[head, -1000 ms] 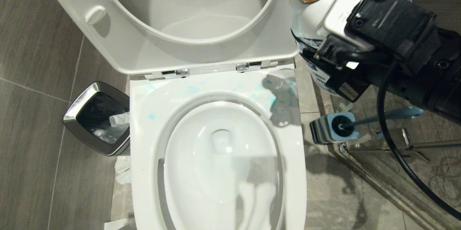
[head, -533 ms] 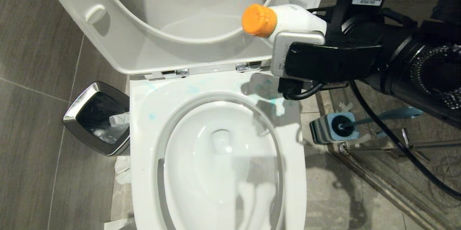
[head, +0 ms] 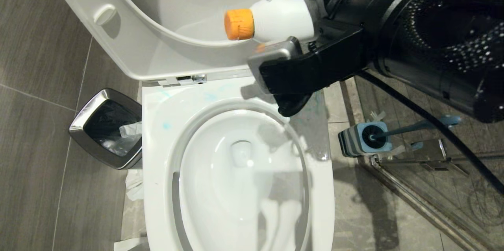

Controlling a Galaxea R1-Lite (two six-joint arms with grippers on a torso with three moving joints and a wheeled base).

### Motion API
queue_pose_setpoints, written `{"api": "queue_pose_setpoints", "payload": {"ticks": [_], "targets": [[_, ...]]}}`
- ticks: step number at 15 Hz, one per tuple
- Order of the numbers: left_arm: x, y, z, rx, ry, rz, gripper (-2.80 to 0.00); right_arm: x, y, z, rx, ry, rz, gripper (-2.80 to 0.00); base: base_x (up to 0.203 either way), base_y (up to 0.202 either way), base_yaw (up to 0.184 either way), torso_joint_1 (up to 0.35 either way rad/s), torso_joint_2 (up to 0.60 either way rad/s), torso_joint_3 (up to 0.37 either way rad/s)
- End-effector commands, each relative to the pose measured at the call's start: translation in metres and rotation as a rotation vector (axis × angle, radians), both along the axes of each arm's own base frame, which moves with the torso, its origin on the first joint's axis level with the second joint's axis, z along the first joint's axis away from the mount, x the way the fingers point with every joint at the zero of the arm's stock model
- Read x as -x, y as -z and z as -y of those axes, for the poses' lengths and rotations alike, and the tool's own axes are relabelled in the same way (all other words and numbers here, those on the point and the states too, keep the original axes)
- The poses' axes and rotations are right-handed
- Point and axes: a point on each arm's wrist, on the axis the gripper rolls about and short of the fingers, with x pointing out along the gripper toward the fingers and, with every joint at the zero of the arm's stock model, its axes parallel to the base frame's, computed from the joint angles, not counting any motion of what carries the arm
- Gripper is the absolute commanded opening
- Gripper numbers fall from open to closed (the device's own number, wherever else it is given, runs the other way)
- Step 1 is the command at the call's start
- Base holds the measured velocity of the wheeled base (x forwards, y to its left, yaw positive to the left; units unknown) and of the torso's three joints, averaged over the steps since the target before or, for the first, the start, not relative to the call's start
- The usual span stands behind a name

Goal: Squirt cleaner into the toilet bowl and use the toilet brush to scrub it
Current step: Pour in the cleaning agent

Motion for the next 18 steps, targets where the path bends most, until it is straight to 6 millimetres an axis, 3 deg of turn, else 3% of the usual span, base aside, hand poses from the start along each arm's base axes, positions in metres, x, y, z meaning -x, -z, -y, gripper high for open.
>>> {"api": "queue_pose_setpoints", "payload": {"ticks": [1,5,10,18], "targets": [[0.000,0.000,0.000,0.000,-0.001,-0.001,-2.80,0.011,0.009,-0.020,0.080,-0.016,-0.026,-2.80,0.000,0.000,0.000,0.000,0.00,0.000],[0.000,0.000,0.000,0.000,-0.001,-0.001,-2.80,0.041,0.012,-0.015,0.187,0.019,-0.077,-2.80,0.000,0.000,0.000,0.000,0.00,0.000],[0.000,0.000,0.000,0.000,-0.001,-0.001,-2.80,0.048,0.016,-0.007,0.284,0.060,-0.111,-2.80,0.000,0.000,0.000,0.000,0.00,0.000],[0.000,0.000,0.000,0.000,0.000,-0.001,-2.80,0.051,0.030,-0.015,0.356,0.193,-0.121,-2.80,0.000,0.000,0.000,0.000,0.00,0.000]]}}
